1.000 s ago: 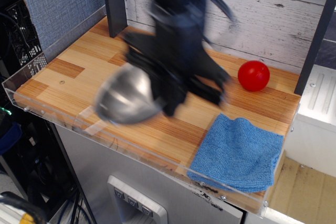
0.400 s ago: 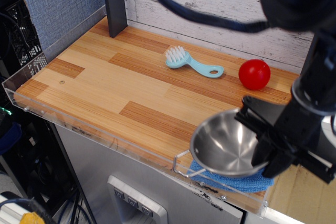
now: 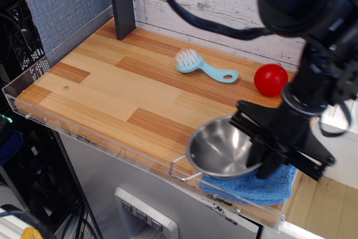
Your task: Put the pot on top of the napkin.
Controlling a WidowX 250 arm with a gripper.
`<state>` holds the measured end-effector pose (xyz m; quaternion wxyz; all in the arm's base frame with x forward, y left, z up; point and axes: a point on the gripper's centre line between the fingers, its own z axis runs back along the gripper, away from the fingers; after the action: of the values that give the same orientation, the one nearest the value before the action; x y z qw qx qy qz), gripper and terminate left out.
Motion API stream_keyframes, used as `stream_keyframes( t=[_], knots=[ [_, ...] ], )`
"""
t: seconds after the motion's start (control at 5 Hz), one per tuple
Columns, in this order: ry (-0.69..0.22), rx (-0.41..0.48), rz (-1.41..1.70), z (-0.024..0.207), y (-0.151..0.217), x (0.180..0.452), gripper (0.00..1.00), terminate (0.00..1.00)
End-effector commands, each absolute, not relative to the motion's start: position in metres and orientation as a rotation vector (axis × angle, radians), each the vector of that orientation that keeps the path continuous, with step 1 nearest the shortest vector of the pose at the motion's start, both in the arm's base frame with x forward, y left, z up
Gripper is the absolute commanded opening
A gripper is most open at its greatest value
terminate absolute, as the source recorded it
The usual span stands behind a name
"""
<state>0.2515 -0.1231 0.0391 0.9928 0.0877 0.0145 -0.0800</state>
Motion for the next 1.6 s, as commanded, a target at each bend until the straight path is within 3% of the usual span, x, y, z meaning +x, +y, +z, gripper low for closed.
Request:
stream_keyframes(
  t=[0.0, 0.8, 1.4],
  knots=[
    [0.014, 0.167, -0.162, 0.039, -0.108, 0.244, 0.00, 0.00],
    [-0.074, 0.178, -0.231, 0.063, -0.117, 0.243, 0.00, 0.00],
    [-0.037, 0.156, -0.246, 0.052, -0.116, 0.242, 0.00, 0.00]
  ],
)
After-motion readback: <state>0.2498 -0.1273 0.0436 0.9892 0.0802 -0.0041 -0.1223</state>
